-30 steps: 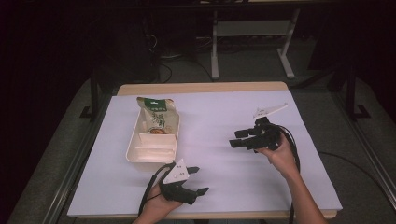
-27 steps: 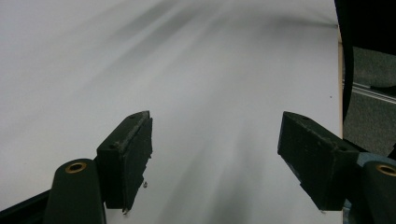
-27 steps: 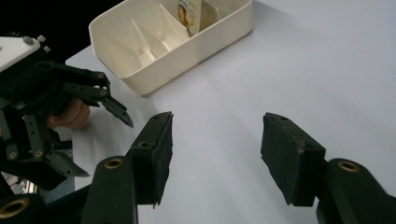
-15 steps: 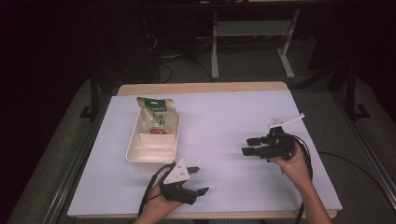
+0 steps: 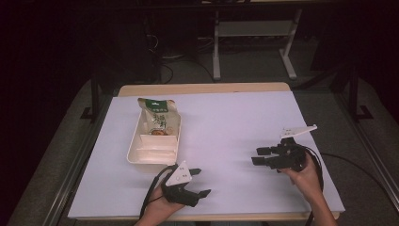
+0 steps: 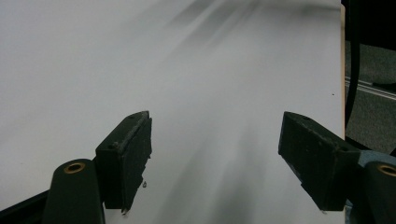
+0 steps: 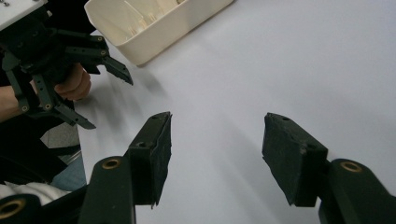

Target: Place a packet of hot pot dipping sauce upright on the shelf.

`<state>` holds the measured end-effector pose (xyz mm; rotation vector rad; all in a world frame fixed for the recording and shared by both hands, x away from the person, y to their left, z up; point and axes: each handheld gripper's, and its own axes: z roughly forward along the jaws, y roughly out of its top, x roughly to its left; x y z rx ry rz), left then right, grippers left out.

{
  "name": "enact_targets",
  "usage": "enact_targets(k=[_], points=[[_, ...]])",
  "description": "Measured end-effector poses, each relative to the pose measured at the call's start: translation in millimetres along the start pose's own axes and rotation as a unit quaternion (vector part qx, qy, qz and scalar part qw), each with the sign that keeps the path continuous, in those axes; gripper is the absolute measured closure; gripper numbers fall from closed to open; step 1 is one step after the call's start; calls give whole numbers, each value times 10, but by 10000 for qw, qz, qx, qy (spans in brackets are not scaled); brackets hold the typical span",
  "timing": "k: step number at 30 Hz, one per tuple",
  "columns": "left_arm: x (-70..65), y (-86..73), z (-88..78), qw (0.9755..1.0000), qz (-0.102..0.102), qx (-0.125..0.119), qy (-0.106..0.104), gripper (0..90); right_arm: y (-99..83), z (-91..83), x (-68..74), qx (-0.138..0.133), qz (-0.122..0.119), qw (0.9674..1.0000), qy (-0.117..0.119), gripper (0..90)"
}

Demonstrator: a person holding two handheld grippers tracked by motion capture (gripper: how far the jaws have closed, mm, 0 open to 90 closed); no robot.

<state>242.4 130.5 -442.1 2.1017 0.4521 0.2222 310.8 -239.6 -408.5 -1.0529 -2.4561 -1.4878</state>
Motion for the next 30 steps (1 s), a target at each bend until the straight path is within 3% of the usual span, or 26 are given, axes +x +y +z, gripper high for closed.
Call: enact_targets(k=[16, 30], points=[[-9, 1, 7, 10000, -1, -4, -22, 249, -318, -125, 24, 28, 143, 9999, -87, 410], [-37, 2, 10, 10000, 30, 12, -79, 249, -557, -160, 139, 37, 179, 9997, -172, 395]])
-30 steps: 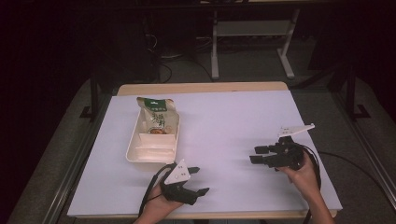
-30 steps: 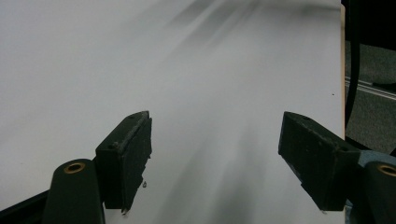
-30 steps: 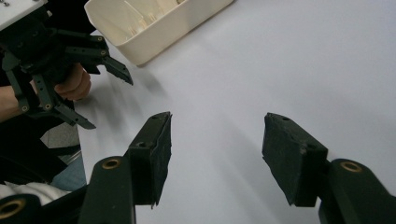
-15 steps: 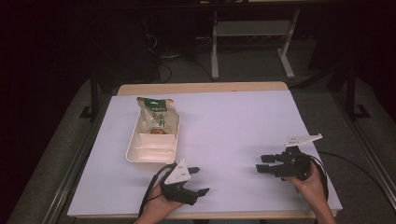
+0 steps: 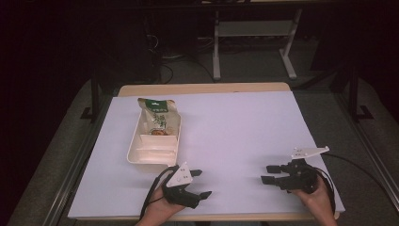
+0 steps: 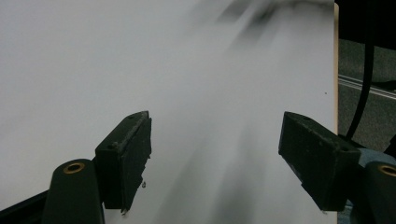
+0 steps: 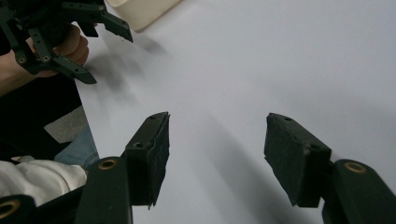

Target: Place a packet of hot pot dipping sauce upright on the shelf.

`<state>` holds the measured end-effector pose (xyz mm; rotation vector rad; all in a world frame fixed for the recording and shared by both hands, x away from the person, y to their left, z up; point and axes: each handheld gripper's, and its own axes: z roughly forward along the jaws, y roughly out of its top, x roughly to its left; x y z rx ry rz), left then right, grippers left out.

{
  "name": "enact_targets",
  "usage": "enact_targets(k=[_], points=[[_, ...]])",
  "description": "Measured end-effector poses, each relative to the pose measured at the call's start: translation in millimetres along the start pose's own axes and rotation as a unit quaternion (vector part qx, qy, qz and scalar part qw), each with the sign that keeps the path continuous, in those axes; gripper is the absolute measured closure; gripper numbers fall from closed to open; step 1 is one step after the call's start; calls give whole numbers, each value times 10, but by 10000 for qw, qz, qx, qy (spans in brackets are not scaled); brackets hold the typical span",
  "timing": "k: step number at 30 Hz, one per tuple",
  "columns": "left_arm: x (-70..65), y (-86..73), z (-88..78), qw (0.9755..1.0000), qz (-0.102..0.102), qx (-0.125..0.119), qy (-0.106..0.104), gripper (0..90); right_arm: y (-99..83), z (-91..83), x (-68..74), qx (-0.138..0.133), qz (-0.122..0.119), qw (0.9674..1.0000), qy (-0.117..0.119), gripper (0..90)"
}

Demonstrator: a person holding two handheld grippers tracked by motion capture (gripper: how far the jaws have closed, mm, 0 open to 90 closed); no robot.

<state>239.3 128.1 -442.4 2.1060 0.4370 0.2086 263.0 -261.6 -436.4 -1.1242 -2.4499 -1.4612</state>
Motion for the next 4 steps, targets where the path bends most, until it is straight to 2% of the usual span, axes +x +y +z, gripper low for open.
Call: enact_targets(k=[4], points=[[-8, 2, -1, 10000, 17, -2, -1, 249, -43, 16, 43, 29, -36, 10000, -55, 393]])
